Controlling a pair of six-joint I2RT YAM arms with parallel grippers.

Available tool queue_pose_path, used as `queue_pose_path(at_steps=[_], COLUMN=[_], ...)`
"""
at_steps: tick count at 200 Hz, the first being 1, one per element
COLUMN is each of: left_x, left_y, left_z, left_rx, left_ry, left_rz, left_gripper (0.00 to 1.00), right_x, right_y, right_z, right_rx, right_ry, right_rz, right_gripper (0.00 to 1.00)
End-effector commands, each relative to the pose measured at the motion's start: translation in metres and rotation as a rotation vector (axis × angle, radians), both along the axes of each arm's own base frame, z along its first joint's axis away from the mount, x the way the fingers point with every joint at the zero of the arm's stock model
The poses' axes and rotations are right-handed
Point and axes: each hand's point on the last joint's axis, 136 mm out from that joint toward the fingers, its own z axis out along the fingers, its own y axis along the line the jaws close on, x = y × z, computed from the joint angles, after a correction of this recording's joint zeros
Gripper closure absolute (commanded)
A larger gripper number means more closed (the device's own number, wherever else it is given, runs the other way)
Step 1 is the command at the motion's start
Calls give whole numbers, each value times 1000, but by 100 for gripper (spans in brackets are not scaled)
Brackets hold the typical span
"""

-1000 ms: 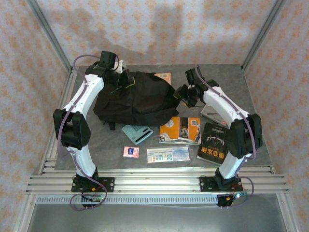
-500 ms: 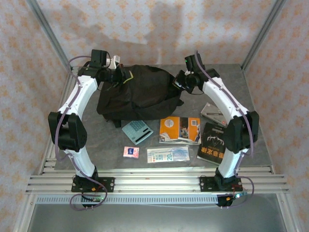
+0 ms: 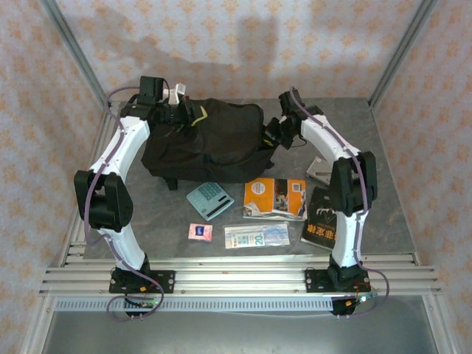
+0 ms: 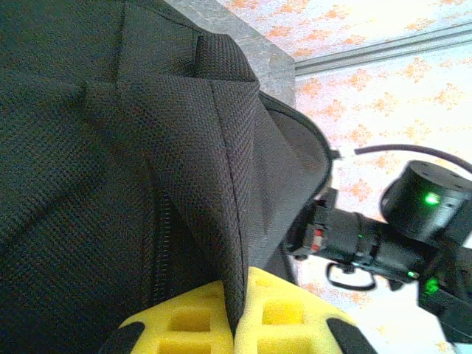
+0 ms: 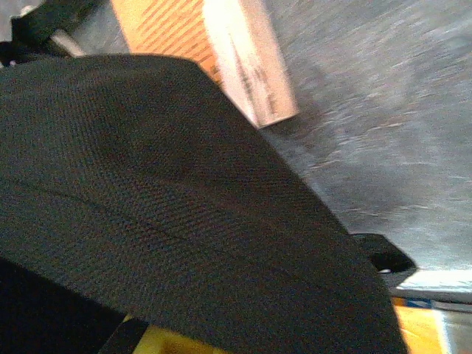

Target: Pack the student bag

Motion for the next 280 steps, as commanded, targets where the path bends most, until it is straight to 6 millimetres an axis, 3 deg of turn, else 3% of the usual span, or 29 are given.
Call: queue_pose_path(at_steps=[1,57,73,88,108,127,156,194,209,228,280], left_x=[-3,-6,-9,-7,-8,-11,-14,-43,-53,-58,-54], left_y=[-5,11,17,19,23,28,20,-37,-52,-57,-70], left_z=[31,-21,-32,-35,-38,-29,4,29,33,34,28], left_rx=[-47,101,171,179,214,293,310,330,367,398,338], left_ry=[-98,37,75,79,111,113,48,-16,-36,-35,26], left_rz=[-43,1,-3,6,16,20,64,24,27,60,61], left_gripper=[100,100,88,70,49,39,34,28,25,25,24], right_x=[11,27,25,16,6,4,5,-6,-11,-15,-32], right_y=[37,68,70,78,87,92,95,93,91,91,97], right_z=[18,100,114,120,115,107,101,119,121,124,132], right_rx=[209,577,641,679,702,700,690,701,701,734,769], right_ry=[-40,-203,-238,-239,-203,-180,-166,-190,-190,-195,-212], right_rz=[59,34,33,75,131,144,145,140,121,102,131], right_gripper=[96,93,93,92,92,91,93,94,97,98,100])
